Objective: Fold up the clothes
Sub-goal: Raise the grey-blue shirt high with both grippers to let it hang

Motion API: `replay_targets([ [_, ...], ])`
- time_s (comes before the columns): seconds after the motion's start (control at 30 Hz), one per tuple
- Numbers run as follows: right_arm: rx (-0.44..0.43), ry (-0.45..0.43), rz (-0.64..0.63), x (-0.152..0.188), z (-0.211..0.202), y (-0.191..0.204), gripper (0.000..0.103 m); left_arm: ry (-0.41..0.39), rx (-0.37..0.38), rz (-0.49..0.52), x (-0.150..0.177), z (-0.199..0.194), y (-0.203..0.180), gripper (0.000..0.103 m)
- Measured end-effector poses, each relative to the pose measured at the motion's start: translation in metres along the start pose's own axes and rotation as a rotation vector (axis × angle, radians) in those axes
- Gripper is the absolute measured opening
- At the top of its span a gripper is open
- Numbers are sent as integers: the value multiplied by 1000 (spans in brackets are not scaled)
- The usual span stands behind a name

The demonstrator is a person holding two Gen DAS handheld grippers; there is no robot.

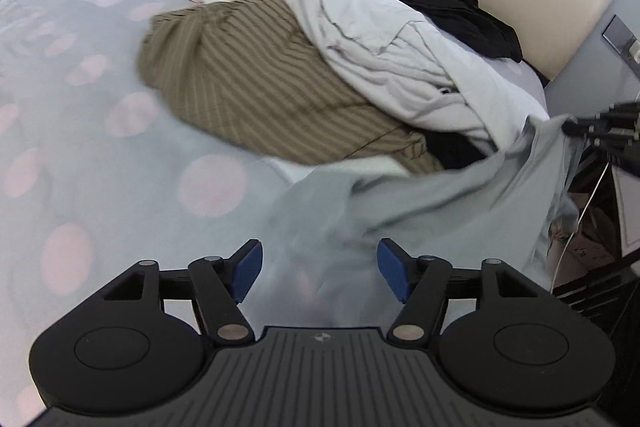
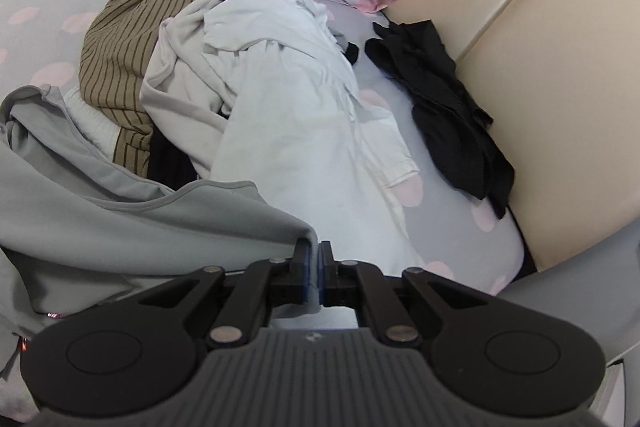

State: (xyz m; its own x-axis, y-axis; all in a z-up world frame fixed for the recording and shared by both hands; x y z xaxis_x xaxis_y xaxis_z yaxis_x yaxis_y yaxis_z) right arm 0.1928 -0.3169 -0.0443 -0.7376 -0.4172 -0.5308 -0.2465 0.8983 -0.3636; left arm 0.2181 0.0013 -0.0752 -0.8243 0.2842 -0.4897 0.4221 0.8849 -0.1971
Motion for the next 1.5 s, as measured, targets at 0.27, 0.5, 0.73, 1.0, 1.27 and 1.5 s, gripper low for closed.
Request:
replay_targets([
  [0.27, -36, -39, -15, -6, 0, 5, 5, 71, -22, -24, -23, 46, -8, 54],
  [0.5, -40, -69, -14, -9, -5, 8, 5, 56, -109, -75, -20, 42, 6, 2],
  [0.73, -42, -172, -20, -28, -43, 18, 5, -39, -200, -114, -17, -24, 30, 1],
  [1.0, -70, -394, -102, -73, -131, 65, 5, -301, -284, -196, 4, -172, 54, 1],
  [1.27, -115, -686, -160, -113, -256, 119, 5, -618, -371, -241, 41, -345, 43, 0],
  [1.5, -137, -940, -147, -129, -364, 134, 4, -841, -442, -251, 75, -473, 14, 0],
])
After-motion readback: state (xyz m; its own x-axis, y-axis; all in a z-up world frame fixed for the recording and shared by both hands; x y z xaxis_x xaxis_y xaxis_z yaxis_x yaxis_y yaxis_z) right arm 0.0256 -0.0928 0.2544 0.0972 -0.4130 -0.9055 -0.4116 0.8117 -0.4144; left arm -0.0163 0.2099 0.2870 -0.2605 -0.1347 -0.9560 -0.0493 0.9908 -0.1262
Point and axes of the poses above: each gripper's, at about its wrist camera, not at the fingertips, and z roughly the way its jaws point, y to its left, x to its underside, the point moved 5 cm from there along z, roughly the way its jaws point, and after that the axes turned 1 degree about z, right-handed, at the moved point
